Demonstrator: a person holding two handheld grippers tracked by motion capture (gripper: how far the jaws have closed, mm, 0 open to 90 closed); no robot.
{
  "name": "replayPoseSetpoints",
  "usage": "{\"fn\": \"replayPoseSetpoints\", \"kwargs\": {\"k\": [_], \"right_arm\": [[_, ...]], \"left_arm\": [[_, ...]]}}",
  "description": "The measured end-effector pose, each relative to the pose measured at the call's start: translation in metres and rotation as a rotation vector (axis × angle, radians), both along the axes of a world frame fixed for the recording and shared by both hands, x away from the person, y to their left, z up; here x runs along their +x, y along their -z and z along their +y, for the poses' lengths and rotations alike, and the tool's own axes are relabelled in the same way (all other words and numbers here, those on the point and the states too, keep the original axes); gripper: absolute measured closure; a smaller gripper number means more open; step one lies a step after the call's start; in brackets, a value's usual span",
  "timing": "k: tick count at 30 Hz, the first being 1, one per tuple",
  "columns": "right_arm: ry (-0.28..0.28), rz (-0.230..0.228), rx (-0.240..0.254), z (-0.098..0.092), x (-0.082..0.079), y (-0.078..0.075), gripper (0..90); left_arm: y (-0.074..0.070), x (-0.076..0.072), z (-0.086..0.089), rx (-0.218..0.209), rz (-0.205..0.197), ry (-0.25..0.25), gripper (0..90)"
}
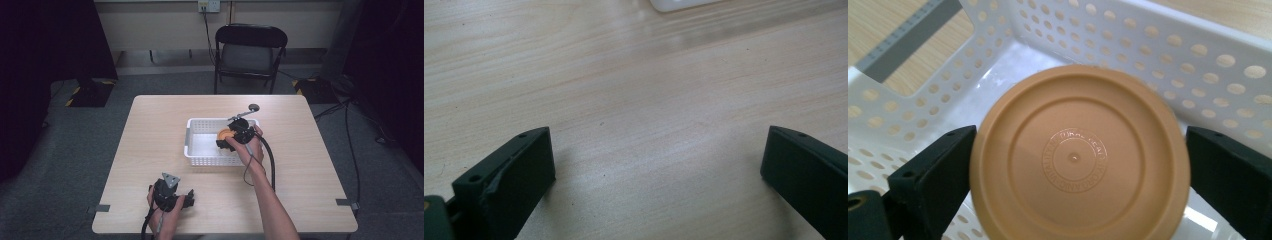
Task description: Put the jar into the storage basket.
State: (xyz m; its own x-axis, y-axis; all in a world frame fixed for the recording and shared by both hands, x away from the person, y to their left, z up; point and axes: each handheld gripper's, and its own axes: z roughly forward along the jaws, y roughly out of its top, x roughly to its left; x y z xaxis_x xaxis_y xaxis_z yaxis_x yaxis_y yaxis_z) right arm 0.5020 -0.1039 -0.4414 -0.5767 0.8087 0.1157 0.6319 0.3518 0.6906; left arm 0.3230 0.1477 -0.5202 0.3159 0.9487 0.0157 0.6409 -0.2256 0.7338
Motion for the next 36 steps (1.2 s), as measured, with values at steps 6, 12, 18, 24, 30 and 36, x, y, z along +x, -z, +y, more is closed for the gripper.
{"fn": "replayPoseSetpoints", "kwargs": {"k": [6, 12, 18, 24, 30, 36], "right_arm": [[0.009, -0.028, 0.037, -0.005, -0.006, -0.01, 2.1], [0.017, -0.07, 0.054, -0.008, -0.015, -0.018, 2.8], [0.017, -0.096, 0.075, -0.011, -0.024, -0.024, 2.7], [0.027, -0.135, 0.055, -0.014, -0.034, -0.025, 2.8], [0.033, -0.139, 0.074, -0.021, -0.042, -0.025, 3.0], [0.034, -0.167, 0.099, -0.025, -0.051, -0.027, 3.3]], "left_arm": [[0.0, 0.0, 0.0, 0.0, 0.001, 0.0, 0.4], [0.0, 0.0, 0.0, 0.0, 0.0, 0.0, 0.4], [0.0, 0.0, 0.0, 0.0, 0.001, 0.0, 0.5], [0.0, 0.0, 0.0, 0.0, 0.001, 0.0, 0.5], [0.0, 0.0, 0.0, 0.0, 0.0, 0.0, 0.4], [0.0, 0.0, 0.0, 0.0, 0.0, 0.0, 0.4]]}}
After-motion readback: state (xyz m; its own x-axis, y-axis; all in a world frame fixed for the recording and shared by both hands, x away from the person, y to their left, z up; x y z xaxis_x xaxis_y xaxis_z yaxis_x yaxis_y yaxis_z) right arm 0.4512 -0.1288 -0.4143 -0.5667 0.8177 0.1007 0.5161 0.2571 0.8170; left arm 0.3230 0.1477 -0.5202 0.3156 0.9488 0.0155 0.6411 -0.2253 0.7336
